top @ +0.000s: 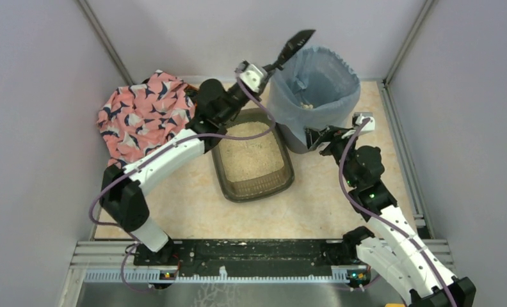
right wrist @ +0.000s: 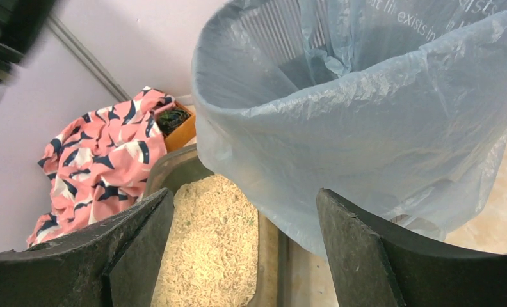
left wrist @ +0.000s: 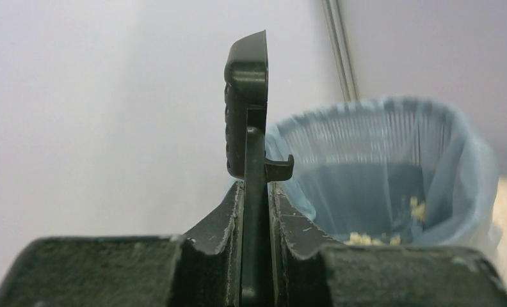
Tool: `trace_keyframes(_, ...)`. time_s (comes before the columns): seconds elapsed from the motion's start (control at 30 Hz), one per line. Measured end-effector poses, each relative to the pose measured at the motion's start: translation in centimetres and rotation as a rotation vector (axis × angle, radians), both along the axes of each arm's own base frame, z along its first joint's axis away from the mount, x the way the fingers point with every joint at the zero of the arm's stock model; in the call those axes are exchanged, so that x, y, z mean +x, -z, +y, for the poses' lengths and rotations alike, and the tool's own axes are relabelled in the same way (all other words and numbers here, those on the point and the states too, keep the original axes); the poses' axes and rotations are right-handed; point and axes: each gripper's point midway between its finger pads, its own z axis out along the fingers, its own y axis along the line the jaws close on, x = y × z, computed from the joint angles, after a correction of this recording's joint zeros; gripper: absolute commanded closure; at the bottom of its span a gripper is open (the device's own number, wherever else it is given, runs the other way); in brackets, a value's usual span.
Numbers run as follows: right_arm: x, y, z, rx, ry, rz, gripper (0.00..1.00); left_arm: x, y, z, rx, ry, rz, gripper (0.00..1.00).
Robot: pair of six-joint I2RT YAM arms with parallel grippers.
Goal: Clean the litter box
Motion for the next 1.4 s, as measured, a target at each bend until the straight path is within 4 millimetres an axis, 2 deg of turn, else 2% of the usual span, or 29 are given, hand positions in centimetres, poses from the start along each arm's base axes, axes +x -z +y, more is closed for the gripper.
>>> trace_keyframes(0.13,0.2,0.8,0.2,-0.006,-0.007,0.015,0.18,-1.1,-5.4,4.1,-0.206,-0.022,-0.006,1.0)
trace_keyframes(0.23,0.4,1.4,0.2,-0.012,-0.007,0.029,0.18,-1.8,-8.5,7.9,-0.353,-0.086,0.025,1.0)
trace_keyframes(0.3,0.5,1.6,0.3,-0.014,-0.01,0.035,0.18,-1.9,-9.3,10.1,-0.427,-0.132,0.071,1.0)
trace_keyframes(0.33,0.6,1.7,0.4,-0.016,-0.015,0.04,0.18,-2.0,-9.0,11.7,-0.471,-0.159,0.118,1.0)
trace_keyframes(0.4,0.7,2.1,0.7,-0.019,-0.027,0.049,0.18,-2.3,-7.2,14.7,-0.538,-0.205,0.204,1.0)
trace_keyframes(0.5,0.8,2.6,1.0,-0.021,-0.04,0.067,0.18,-3.0,-0.8,18.0,-0.598,-0.276,0.382,1.0)
trace_keyframes(0.57,1.0,2.8,1.3,-0.021,-0.05,0.075,0.19,-3.9,4.0,18.1,-0.599,-0.292,0.516,1.0)
trace_keyframes(0.63,1.1,2.9,1.5,-0.012,-0.058,0.078,0.19,-5.1,9.7,17.7,-0.575,-0.297,0.675,1.0)
trace_keyframes(0.7,1.3,3.1,1.7,0.0,-0.065,0.08,0.19,-6.4,14.1,17.3,-0.552,-0.296,0.803,1.0)
trace_keyframes(0.77,1.4,3.8,2.1,0.008,-0.079,0.095,0.19,-7.9,18.1,17.2,-0.531,-0.298,0.923,1.0)
trace_keyframes(0.83,1.5,4.6,2.5,0.017,-0.093,0.115,0.2,-9.3,20.9,17.2,-0.524,-0.302,1.015,0.98)
trace_keyframes(0.87,1.7,5.2,2.7,0.022,-0.1,0.129,0.2,-10.0,22.0,17.4,-0.524,-0.307,1.049,0.87)
trace_keyframes(0.9,1.7,5.6,2.9,0.025,-0.106,0.142,0.2,-10.5,22.7,17.4,-0.525,-0.308,1.075,0.63)
trace_keyframes(0.97,1.8,6.5,3.2,0.026,-0.117,0.169,0.2,-11.3,23.4,17.6,-0.534,-0.308,1.103,0.28)
trace_keyframes(1.03,1.9,7.1,3.4,0.031,-0.126,0.188,0.2,-11.7,23.0,17.7,-0.542,-0.297,1.1,0.07)
trace_keyframes(1.1,2.0,7.2,3.7,0.039,-0.135,0.192,0.2,-11.9,22.1,17.7,-0.563,-0.28,1.087,0.01)
trace_keyframes(1.27,2.2,7.4,4.2,0.053,-0.157,0.201,0.2,-12.0,21.0,18.1,-0.591,-0.281,1.066,0.01)
trace_keyframes(1.4,2.2,7.3,4.3,0.059,-0.161,0.196,0.2,-11.7,20.3,19.2,-0.608,-0.348,1.051,0.01)
